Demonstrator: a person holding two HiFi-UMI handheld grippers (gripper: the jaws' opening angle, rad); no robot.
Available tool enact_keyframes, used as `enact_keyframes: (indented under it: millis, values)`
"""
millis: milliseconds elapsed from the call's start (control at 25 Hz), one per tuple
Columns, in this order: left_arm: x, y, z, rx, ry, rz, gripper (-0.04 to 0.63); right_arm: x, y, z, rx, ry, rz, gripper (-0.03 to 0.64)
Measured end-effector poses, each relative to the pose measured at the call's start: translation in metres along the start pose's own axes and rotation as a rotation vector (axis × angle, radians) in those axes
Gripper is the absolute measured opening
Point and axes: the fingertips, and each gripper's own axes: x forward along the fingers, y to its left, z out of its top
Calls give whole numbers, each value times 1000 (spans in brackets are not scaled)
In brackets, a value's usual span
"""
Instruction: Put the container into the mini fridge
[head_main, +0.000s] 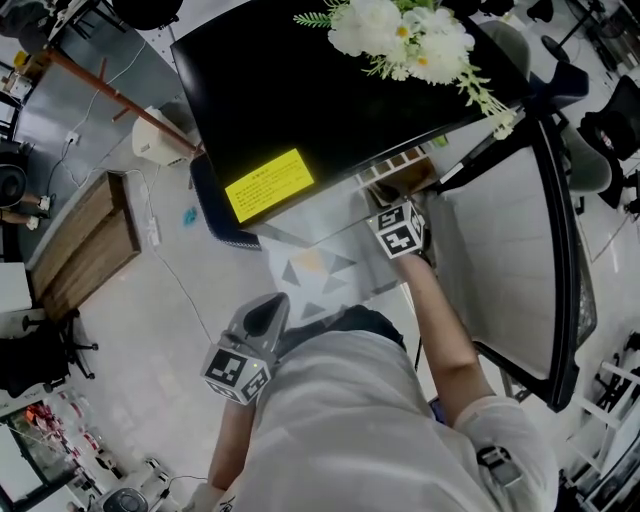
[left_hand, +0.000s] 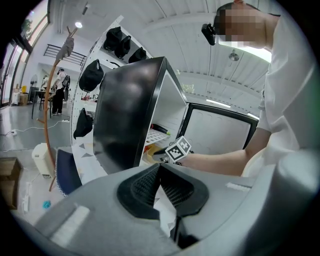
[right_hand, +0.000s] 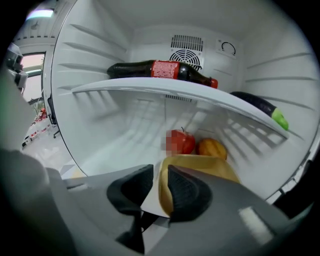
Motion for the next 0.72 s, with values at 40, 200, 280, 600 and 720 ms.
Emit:
enact_keyframes:
  millis: [40, 200, 280, 600, 720]
  values:
    - [0, 1, 0, 0, 0, -7, 9, -2, 1, 1, 2, -5, -2, 89]
    - [3, 2, 2, 7, 0, -43, 9, -14, 6, 3, 20, -21, -12, 89]
    - [7, 2, 3, 14, -3, -66, 9, -23, 9, 6, 41, -40, -19, 89]
    - [23, -5, 12, 46, -10, -179, 9, -72, 26, 14, 165, -127, -40, 71]
    - [30, -11, 13, 63, -4, -230, 9, -95, 28, 16, 222, -167, -55, 25]
